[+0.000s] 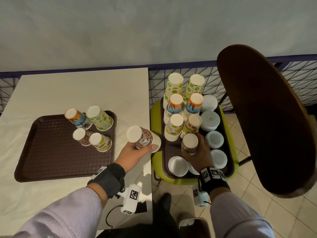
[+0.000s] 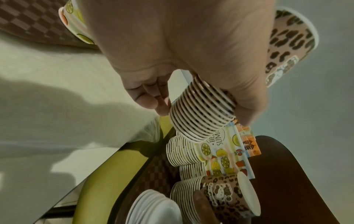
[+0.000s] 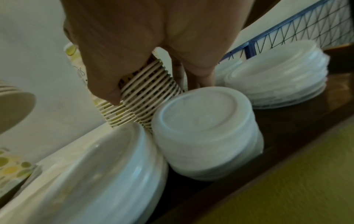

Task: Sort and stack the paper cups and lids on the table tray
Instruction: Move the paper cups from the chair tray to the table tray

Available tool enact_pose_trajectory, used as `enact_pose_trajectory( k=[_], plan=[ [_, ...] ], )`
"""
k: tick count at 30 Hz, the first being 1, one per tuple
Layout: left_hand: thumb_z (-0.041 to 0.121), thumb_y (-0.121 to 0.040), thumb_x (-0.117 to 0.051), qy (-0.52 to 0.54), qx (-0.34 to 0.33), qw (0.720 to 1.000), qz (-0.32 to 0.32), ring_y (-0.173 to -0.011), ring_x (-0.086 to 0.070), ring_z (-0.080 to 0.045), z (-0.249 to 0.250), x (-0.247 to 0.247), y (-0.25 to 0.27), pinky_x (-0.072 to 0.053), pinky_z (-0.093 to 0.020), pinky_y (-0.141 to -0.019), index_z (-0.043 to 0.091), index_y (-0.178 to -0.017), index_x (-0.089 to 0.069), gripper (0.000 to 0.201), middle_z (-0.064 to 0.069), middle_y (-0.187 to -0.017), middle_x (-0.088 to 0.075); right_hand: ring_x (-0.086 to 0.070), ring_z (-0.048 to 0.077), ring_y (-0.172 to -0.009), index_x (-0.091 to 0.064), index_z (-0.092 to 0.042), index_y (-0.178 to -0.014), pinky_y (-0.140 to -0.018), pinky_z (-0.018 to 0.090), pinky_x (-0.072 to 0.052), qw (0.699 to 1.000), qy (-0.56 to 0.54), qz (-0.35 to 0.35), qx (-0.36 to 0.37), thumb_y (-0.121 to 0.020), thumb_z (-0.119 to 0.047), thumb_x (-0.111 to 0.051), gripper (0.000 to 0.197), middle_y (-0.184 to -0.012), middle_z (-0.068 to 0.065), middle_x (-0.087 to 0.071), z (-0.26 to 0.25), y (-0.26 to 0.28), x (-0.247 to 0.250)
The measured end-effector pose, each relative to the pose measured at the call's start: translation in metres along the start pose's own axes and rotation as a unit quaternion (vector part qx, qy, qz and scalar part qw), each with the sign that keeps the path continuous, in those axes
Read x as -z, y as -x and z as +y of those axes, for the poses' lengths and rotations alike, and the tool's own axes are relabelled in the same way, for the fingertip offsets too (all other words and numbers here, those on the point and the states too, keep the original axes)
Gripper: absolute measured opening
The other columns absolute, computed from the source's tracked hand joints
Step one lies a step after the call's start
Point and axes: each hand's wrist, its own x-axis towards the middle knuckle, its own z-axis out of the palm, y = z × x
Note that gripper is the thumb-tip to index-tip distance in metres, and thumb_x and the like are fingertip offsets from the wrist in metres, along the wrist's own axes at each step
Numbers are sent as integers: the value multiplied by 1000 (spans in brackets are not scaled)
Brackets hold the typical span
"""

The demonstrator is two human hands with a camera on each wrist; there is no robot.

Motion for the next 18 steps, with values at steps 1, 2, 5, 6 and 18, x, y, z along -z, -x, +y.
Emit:
enact_pose_trajectory(
  k=[1, 2, 5, 6, 18],
  plan=[
    [33, -87, -80, 7, 2, 1000, 10, -98, -63, -2, 1, 2, -2, -51, -31, -97, 21, -137, -61, 54, 5, -120, -71, -59, 22, -105, -49, -29, -129, -90, 45, -54, 1000, 0, 4, 5, -70, -39, -84, 69, -119, 2, -56, 0, 0, 0],
    [34, -87, -81, 15, 4, 1000, 22, -97, -64, -6, 1, 4, -5, -50, -38, -102, 20, -136, -60, 55, 4, -119, -71, -58, 20, -105, -50, -28, -128, -91, 44, -54, 1000, 0, 10, 11, -70, -37, -85, 68, -119, 3, -55, 1, 1, 1],
    [34, -87, -81, 44, 8, 997, 63, -98, -64, -14, 5, 11, -19, -48, -44, -105, 26, -126, -61, 45, 5, -116, -71, -53, 13, -106, -52, -29, -127, -91, 41, -53, 999, -2, 30, 23, -71, -35, -87, 67, -119, 2, -55, -3, 4, 8],
    [34, -87, -82, 56, 7, 995, 77, -98, -64, -15, 6, 14, -25, -49, -44, -104, 29, -120, -61, 40, 7, -114, -70, -53, 13, -108, -52, -30, -126, -91, 42, -53, 999, -9, 39, 26, -72, -36, -88, 66, -118, 0, -55, -5, 5, 10],
    [57, -66, -88, 72, 46, 981, 174, -123, -63, -33, -1, 44, -125, -48, -54, -111, 30, -142, -46, 91, -2, -130, -66, -57, 16, -114, -42, -52, -125, -94, 38, -53, 983, -110, 116, 96, -69, -25, -90, 78, -121, -4, -53, -55, 36, 38]
  ],
)
